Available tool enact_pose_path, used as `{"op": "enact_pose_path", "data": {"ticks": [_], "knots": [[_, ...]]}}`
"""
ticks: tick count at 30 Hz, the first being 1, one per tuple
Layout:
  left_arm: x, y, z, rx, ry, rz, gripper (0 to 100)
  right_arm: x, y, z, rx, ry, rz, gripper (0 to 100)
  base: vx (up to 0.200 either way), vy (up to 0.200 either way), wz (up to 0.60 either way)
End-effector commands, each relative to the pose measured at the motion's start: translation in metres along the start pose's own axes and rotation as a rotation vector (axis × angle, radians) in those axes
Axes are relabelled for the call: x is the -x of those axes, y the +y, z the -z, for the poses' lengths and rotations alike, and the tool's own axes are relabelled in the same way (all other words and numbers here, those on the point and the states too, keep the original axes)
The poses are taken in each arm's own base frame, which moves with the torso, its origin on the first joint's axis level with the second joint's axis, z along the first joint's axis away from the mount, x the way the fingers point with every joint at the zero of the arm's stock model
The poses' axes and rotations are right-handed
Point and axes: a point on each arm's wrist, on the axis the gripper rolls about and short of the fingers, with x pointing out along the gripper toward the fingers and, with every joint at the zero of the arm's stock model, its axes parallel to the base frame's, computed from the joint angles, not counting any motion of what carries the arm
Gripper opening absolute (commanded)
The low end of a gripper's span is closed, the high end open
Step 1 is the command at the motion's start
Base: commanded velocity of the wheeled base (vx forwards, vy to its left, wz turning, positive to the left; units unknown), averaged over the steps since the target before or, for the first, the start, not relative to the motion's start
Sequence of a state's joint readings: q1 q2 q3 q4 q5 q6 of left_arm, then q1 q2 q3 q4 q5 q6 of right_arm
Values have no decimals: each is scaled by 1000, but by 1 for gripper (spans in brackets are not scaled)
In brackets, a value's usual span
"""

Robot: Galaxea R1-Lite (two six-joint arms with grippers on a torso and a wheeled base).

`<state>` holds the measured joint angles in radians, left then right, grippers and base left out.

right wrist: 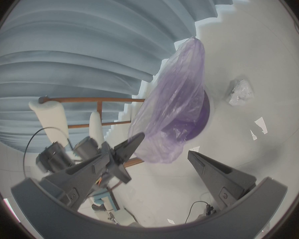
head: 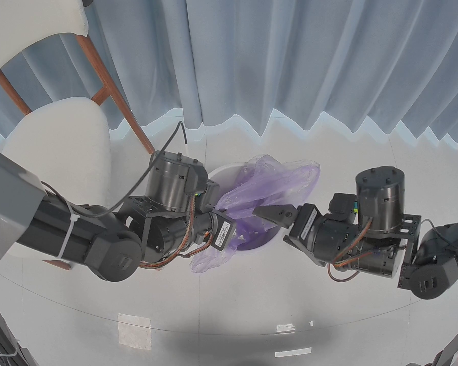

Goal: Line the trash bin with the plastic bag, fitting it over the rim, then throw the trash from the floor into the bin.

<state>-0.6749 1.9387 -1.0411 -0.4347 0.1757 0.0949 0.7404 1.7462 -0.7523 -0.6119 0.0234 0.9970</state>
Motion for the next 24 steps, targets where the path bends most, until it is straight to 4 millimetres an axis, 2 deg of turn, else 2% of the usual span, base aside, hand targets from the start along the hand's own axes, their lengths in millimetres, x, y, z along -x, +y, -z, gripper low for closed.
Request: {"op": "enact_pose_path", "data": {"ticks": [1,9,18,24], "knots": [[1,0,0,0,-3,-1,0,-39,-7,-7,-28,-32,86,100,0,0,0],[1,0,-1,0,-2,-5,0,-63,-7,-19,-182,-54,193,100,0,0,0],[1,0,-1,0,-2,-5,0,-71,-16,-25,-191,-69,221,100,0,0,0],[0,0,0,0,-1,-5,0,-77,-21,-39,-208,-105,228,100,0,0,0]]}}
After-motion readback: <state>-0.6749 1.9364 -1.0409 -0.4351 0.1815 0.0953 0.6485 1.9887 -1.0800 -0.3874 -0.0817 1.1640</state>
